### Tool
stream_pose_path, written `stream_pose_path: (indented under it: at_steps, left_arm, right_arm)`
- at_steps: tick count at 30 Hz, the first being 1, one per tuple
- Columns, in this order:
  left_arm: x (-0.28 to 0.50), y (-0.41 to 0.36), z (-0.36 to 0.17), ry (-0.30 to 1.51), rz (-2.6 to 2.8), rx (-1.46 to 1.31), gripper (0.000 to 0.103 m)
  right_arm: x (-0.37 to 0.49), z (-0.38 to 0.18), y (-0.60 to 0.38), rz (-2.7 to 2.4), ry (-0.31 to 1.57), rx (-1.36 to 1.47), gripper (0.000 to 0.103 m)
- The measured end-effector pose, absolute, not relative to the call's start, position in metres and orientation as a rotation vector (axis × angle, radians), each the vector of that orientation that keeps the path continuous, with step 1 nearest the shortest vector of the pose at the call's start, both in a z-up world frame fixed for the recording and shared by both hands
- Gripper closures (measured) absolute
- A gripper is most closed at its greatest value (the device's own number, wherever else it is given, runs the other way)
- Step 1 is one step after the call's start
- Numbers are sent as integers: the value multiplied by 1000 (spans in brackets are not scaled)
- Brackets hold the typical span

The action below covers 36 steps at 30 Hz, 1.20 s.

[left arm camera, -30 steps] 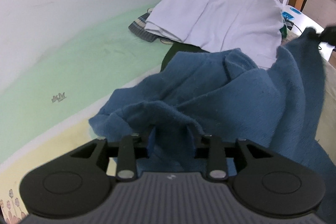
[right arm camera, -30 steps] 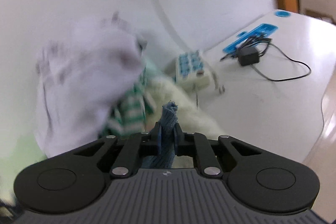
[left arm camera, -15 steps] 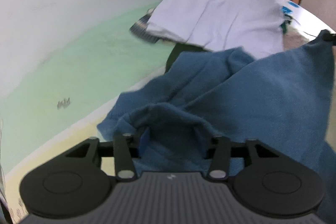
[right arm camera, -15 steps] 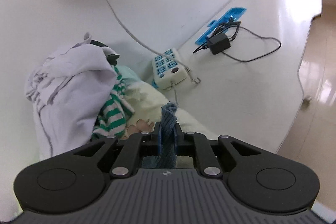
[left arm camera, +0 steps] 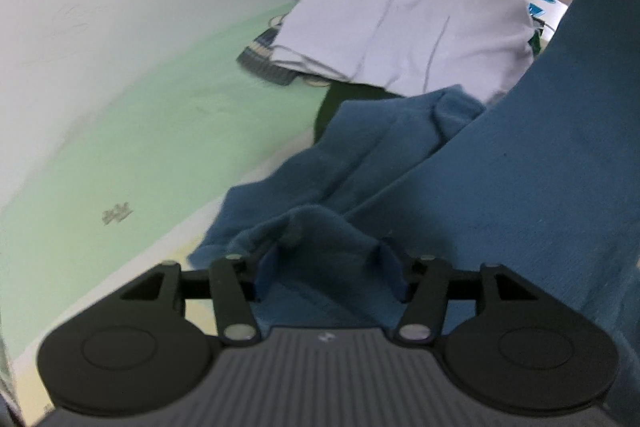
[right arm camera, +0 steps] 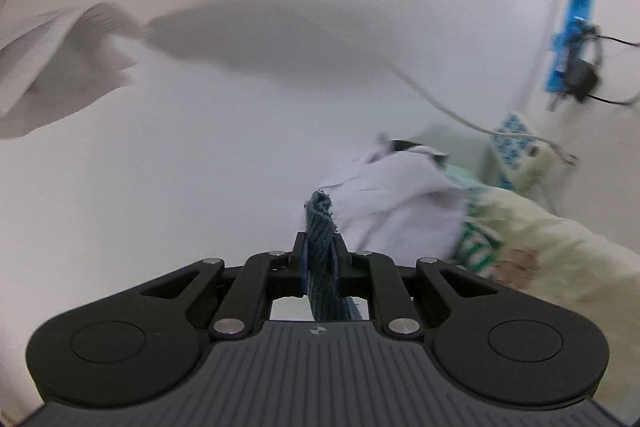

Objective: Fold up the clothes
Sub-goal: 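Lift the pinched sweater edge high with the right gripper while the left gripper holds the hem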

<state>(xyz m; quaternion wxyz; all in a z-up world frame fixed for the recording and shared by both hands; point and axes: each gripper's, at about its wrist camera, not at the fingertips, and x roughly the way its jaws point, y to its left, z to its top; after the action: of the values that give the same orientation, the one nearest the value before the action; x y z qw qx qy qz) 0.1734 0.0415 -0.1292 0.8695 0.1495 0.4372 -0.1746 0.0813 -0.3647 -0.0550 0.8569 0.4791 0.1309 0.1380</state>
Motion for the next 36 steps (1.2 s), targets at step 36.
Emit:
stream_pose_path:
  at_steps: [36]
  left_arm:
    - [149, 59, -113, 901, -478, 230, 71]
  right_arm:
    - [-42, -29, -183, 1172, 671, 468, 91]
